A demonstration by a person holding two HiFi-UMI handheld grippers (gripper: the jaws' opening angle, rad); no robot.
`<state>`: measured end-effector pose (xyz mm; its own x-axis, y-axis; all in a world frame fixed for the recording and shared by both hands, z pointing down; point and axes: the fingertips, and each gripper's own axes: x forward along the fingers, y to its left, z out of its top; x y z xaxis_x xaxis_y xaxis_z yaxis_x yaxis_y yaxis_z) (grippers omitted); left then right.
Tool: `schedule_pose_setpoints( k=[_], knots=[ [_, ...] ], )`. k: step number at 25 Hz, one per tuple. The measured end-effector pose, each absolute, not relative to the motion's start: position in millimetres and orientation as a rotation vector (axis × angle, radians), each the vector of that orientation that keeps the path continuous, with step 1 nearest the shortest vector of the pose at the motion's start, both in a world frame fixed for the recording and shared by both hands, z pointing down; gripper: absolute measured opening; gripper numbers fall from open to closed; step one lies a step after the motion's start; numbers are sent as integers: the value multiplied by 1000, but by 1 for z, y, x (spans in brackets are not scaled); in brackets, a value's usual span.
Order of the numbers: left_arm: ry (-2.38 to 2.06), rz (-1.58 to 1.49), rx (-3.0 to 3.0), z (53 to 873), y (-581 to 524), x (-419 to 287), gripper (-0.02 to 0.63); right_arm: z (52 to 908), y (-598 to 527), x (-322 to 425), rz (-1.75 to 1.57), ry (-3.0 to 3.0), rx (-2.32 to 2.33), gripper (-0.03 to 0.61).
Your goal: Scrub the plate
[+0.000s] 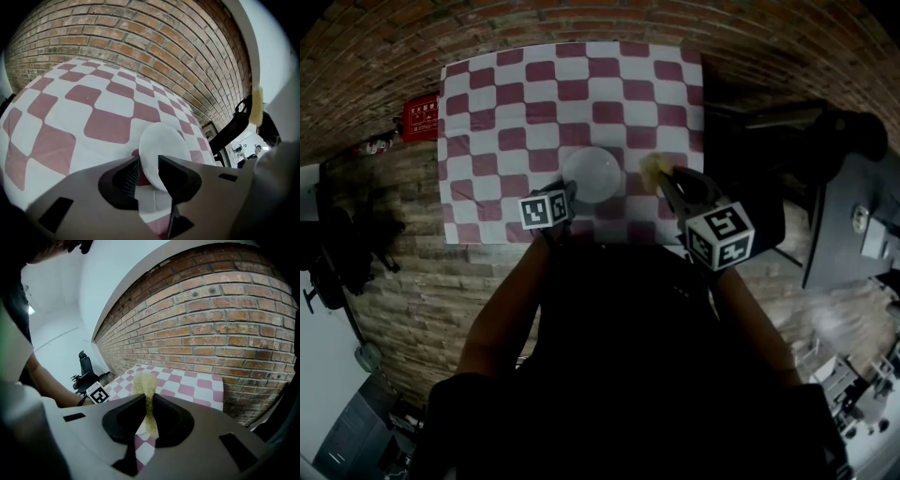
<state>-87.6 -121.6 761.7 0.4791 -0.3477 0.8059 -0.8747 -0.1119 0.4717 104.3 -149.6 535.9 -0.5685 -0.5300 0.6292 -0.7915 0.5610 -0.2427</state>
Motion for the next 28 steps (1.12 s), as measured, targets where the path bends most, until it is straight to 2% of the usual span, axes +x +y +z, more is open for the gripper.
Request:
schedule_pose_setpoints(
  k=[9, 11, 13, 20, 28],
  knots=[
    [-1170, 556, 1753, 709, -122, -101, 112, 519, -142, 115, 644, -2376, 1055, 46],
    [-1176, 421, 1783, 679, -123, -97, 37, 515, -140, 115, 636, -2406, 1036, 46],
    [-1170, 312, 1853, 644, -122, -89, 8, 513, -137, 114, 636, -2429, 1009, 46],
    [-1204, 307, 2207, 532, -110, -83, 8, 502, -122, 104, 620, -2489, 976, 46],
    [-1235, 241, 2381, 458, -82, -139, 8, 477, -85, 73, 548, -2520, 980, 46]
  ],
)
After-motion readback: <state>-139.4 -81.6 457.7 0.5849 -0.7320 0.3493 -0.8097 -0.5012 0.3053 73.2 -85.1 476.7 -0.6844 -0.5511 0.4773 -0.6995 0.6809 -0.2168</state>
